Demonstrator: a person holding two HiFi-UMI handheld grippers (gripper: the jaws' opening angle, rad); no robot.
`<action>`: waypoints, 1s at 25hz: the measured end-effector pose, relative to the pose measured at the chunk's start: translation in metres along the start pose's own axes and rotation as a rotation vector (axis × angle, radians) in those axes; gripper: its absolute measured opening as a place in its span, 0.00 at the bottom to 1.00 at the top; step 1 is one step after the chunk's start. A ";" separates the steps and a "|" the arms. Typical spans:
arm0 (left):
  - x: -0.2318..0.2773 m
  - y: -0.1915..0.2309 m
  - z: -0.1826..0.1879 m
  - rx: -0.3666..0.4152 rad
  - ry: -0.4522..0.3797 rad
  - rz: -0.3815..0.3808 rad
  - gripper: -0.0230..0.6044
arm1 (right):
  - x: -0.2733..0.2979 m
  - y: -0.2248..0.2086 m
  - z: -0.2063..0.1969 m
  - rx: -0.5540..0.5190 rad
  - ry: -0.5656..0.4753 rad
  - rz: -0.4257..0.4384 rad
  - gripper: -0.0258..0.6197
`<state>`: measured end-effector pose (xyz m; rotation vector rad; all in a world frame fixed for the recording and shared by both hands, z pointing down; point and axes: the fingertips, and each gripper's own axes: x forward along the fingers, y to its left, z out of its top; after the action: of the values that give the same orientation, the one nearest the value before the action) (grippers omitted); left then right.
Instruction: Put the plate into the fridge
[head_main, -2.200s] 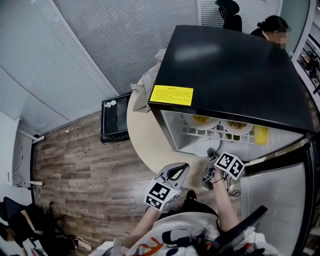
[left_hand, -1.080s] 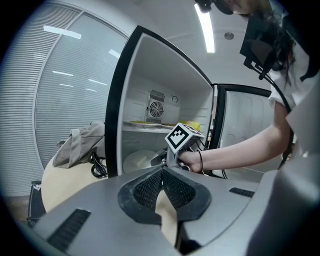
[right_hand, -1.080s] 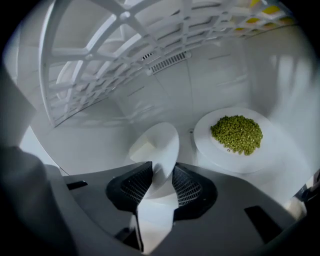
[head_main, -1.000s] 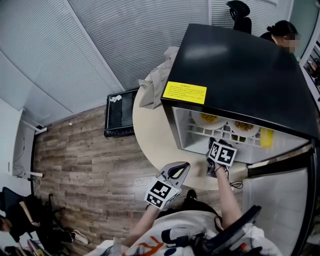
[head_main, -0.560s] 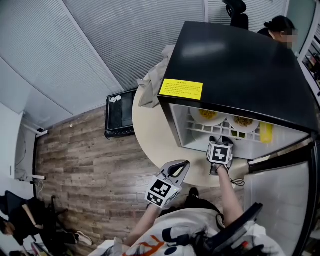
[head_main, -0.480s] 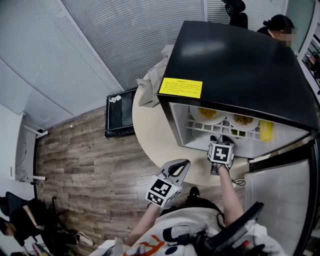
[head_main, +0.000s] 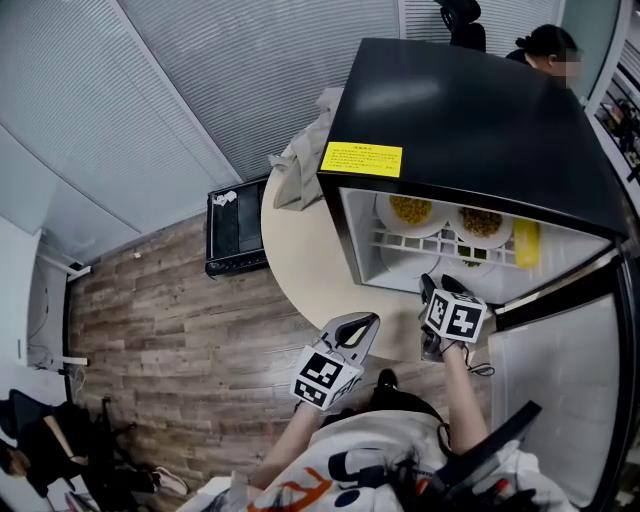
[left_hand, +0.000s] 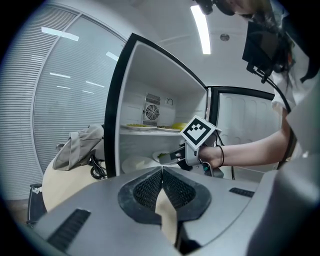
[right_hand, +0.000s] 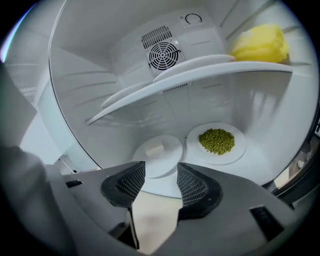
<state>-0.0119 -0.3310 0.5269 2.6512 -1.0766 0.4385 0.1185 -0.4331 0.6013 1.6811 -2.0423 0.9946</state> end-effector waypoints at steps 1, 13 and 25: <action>-0.001 -0.002 0.000 0.001 -0.002 -0.003 0.05 | -0.005 0.003 0.000 0.008 -0.004 0.010 0.36; -0.035 -0.027 -0.005 0.029 -0.028 -0.039 0.05 | -0.064 0.049 -0.021 0.095 -0.063 0.103 0.20; -0.100 -0.052 -0.021 0.050 -0.057 -0.023 0.05 | -0.123 0.106 -0.062 0.147 -0.093 0.193 0.12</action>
<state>-0.0476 -0.2247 0.5036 2.7324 -1.0632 0.3924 0.0388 -0.2942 0.5349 1.6531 -2.2774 1.1750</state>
